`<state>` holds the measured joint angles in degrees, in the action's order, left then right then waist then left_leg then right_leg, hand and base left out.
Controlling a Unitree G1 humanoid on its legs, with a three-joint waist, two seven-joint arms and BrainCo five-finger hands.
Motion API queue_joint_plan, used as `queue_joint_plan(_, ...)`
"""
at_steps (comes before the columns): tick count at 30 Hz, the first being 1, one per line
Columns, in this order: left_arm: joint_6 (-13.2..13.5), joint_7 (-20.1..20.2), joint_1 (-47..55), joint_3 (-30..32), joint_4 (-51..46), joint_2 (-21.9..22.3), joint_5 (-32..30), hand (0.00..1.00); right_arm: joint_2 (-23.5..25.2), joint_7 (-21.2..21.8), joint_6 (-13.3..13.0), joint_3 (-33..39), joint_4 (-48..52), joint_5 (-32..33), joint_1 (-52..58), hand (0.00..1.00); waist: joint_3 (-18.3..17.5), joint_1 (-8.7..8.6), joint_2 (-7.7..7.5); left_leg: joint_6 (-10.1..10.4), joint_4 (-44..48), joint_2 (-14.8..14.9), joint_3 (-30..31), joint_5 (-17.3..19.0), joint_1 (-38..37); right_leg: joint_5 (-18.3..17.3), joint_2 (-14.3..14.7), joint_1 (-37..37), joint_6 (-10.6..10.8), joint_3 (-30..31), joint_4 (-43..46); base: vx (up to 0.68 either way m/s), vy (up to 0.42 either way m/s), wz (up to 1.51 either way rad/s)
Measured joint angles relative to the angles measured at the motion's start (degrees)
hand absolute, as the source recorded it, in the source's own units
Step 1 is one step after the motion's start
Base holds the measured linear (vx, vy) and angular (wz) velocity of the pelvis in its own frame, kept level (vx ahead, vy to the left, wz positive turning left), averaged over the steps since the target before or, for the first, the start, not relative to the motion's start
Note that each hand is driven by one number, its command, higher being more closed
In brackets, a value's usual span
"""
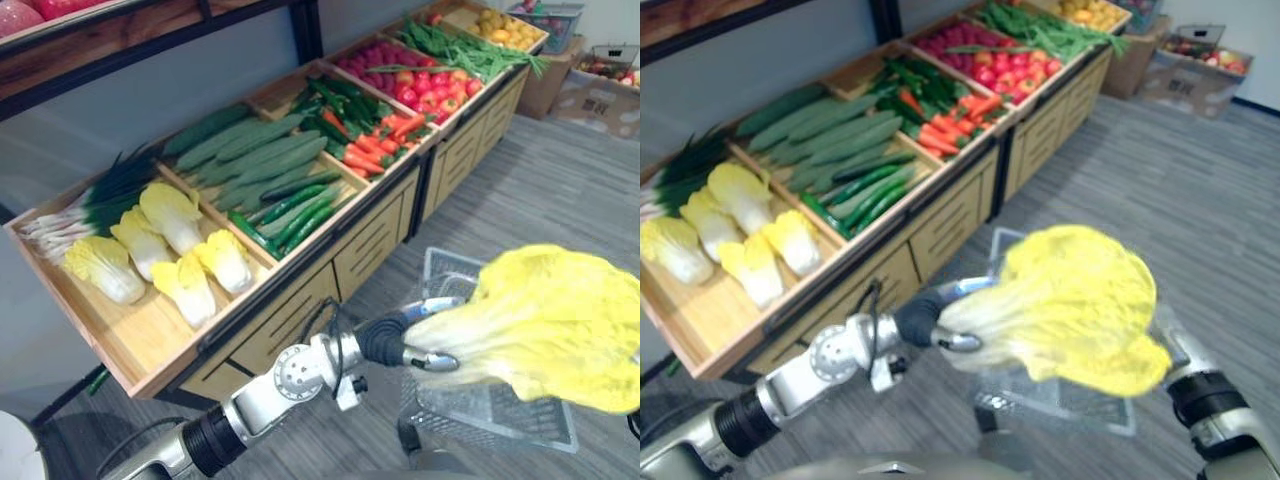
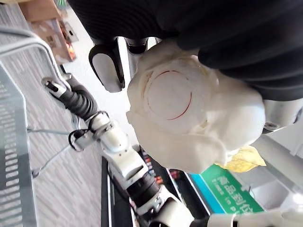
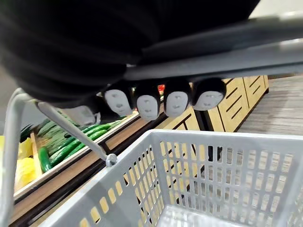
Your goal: Pick vegetable in the basket
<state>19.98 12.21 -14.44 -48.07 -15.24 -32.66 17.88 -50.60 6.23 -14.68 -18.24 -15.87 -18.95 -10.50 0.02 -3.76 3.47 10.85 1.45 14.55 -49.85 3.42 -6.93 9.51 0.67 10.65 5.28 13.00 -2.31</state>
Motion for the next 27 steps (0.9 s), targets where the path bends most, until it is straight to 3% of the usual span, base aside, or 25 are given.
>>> queue_joint_plan(9,0.8,4.6,0.0,-8.3,-0.2,-8.4,-0.1,1.0,-7.1,2.8,-2.2,-3.2,3.8,2.2,-3.8,1.0,0.4,-0.59,0.98,0.2,1.2,0.4,-2.0,1.0,0.2,-0.6,-0.5,0.2,0.0,0.0,0.1,-0.05,-0.014,0.01)
queue_joint_plan(17,1.2,5.0,0.5,-9.9,0.8,-12.6,-4.7,1.0,-7.2,3.1,-2.4,-3.7,3.9,3.3,-4.5,1.0,1.5,-0.61,0.9,0.3,1.7,0.5,-2.5,1.1,-0.1,-0.5,-0.5,0.1,-0.1,0.1,0.1,-0.03,-0.015,-0.01)
queue_joint_plan(23,1.1,4.2,1.4,-8.2,5.5,-11.6,-12.5,1.0,-7.2,3.6,-2.8,-3.7,5.0,3.7,-4.4,1.0,2.8,-0.69,0.64,0.3,1.7,0.5,-1.9,1.2,0.2,-0.5,-0.8,0.0,-0.1,-0.4,0.2,-0.05,-0.025,0.05)
queue_joint_plan(27,0.7,2.2,2.0,-3.6,8.4,-6.8,-18.8,1.0,-6.8,5.2,-2.9,-2.4,6.8,3.7,-2.7,1.0,3.0,-0.61,0.39,0.3,1.7,0.5,-0.6,1.2,0.4,-0.6,-1.3,-0.6,0.0,-1.5,0.3,-0.04,-0.021,0.16)
